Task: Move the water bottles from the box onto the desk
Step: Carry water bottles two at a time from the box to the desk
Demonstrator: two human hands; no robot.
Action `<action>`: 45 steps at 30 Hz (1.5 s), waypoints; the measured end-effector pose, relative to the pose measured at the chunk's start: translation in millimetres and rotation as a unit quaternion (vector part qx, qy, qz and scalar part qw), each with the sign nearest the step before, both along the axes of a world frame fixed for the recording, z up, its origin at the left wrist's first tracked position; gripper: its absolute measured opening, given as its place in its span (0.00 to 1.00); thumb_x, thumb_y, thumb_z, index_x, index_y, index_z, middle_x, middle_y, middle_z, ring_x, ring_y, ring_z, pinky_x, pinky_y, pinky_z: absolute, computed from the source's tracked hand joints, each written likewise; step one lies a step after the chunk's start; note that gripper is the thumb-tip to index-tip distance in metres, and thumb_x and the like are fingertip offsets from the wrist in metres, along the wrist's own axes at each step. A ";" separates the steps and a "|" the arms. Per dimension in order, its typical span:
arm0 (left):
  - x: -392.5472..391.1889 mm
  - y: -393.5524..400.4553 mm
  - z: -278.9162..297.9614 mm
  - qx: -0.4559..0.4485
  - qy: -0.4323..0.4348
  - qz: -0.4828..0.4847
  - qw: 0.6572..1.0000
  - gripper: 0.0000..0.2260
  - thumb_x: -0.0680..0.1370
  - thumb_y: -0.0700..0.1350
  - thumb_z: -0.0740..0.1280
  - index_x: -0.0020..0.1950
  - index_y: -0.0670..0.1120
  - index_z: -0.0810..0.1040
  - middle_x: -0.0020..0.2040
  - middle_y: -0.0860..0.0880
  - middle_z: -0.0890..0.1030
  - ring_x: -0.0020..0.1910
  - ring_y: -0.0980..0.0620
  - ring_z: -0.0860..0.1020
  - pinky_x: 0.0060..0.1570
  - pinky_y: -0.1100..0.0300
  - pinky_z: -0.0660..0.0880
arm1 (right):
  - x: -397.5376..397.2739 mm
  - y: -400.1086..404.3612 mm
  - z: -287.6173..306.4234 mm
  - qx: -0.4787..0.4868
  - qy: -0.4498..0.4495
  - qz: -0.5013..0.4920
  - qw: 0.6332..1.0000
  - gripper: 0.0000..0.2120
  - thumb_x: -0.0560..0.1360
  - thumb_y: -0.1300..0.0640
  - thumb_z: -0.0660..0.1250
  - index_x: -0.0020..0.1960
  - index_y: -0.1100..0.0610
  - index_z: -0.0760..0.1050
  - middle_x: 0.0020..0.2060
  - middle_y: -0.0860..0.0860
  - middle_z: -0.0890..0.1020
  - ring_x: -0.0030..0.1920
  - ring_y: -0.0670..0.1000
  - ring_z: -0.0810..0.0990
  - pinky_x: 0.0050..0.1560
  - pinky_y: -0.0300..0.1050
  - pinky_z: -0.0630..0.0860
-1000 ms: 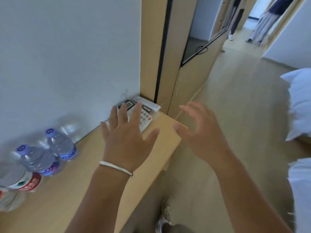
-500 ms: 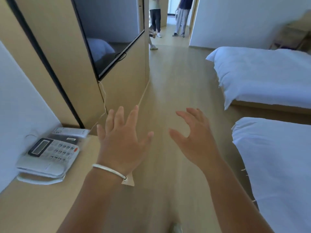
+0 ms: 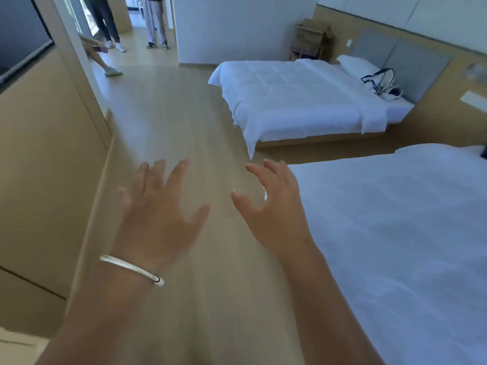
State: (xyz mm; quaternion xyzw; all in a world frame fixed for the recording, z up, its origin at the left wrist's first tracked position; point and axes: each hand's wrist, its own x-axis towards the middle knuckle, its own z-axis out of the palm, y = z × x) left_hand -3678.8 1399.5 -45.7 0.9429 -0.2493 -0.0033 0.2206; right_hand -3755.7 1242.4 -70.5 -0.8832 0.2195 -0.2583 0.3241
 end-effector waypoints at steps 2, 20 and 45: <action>7.7 -36.0 0.1 -0.006 -0.001 -0.036 0.999 0.36 0.76 0.63 0.62 0.80 0.59 0.49 0.81 0.47 0.49 0.80 0.48 0.43 0.76 0.41 0.45 | -1.1 -27.5 2.1 -0.002 0.000 -0.026 1.000 0.25 0.73 0.45 0.70 0.68 0.50 0.74 0.70 0.52 0.70 0.74 0.52 0.60 0.75 0.54 0.60; 137.4 -310.0 17.3 -0.106 -0.001 -0.261 0.960 0.35 0.77 0.63 0.61 0.80 0.57 0.51 0.80 0.47 0.52 0.80 0.47 0.45 0.76 0.39 0.50 | 74.0 -246.5 23.8 -0.046 -0.001 -0.237 0.970 0.22 0.75 0.47 0.71 0.68 0.49 0.74 0.72 0.50 0.70 0.77 0.52 0.59 0.73 0.54 0.64; 354.8 -640.2 53.1 -0.134 -0.050 -0.291 0.946 0.33 0.77 0.62 0.59 0.80 0.57 0.52 0.81 0.47 0.52 0.80 0.46 0.46 0.76 0.39 0.50 | 285.2 -572.4 53.0 -0.059 -0.049 -0.259 0.963 0.22 0.74 0.49 0.72 0.67 0.51 0.76 0.71 0.48 0.70 0.75 0.47 0.59 0.73 0.44 0.60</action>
